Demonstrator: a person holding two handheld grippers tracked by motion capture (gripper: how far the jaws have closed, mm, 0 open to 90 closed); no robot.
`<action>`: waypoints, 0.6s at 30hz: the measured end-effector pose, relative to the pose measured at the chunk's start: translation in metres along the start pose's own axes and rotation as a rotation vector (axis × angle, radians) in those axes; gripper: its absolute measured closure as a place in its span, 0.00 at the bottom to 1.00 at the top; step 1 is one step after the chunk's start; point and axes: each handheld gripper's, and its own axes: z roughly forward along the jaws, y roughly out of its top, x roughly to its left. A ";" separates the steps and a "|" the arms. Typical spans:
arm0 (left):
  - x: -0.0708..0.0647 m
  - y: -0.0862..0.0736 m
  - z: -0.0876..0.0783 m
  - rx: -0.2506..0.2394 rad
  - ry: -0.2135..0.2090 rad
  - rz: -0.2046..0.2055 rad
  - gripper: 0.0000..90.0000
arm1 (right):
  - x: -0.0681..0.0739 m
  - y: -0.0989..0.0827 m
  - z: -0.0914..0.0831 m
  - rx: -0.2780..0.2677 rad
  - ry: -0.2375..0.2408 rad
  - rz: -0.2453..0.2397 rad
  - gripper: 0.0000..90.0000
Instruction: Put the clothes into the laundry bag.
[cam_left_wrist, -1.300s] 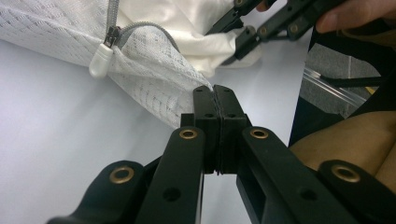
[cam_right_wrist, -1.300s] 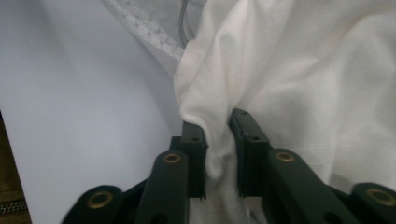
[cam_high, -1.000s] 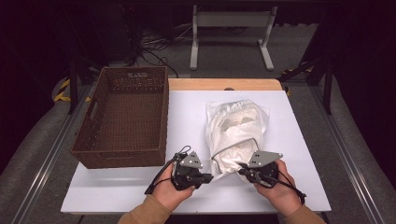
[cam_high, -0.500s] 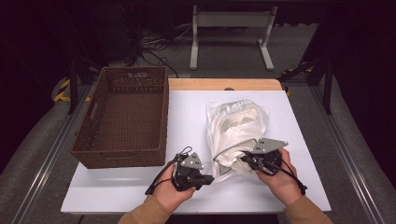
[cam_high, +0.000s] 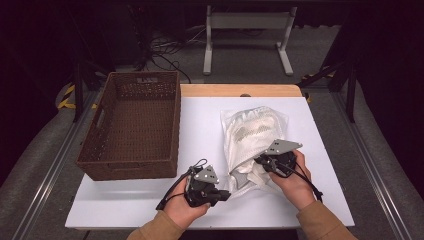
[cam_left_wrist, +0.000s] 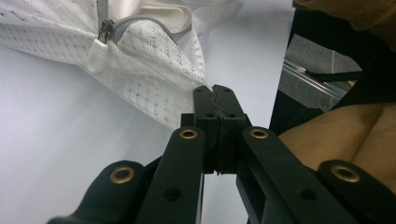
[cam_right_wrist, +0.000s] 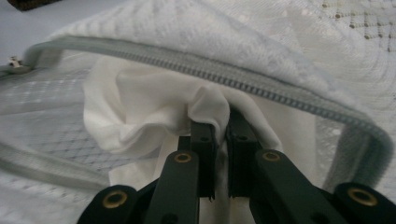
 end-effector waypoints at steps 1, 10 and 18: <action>0.000 0.000 0.000 0.000 0.000 0.000 1.00 | 0.000 0.000 0.000 0.000 0.000 0.000 0.94; -0.007 0.001 -0.002 -0.003 -0.015 0.011 1.00 | -0.010 0.001 0.019 -0.020 -0.060 0.012 0.93; -0.007 0.000 -0.005 -0.012 -0.018 0.002 1.00 | -0.016 0.003 0.031 -0.026 -0.108 0.000 0.93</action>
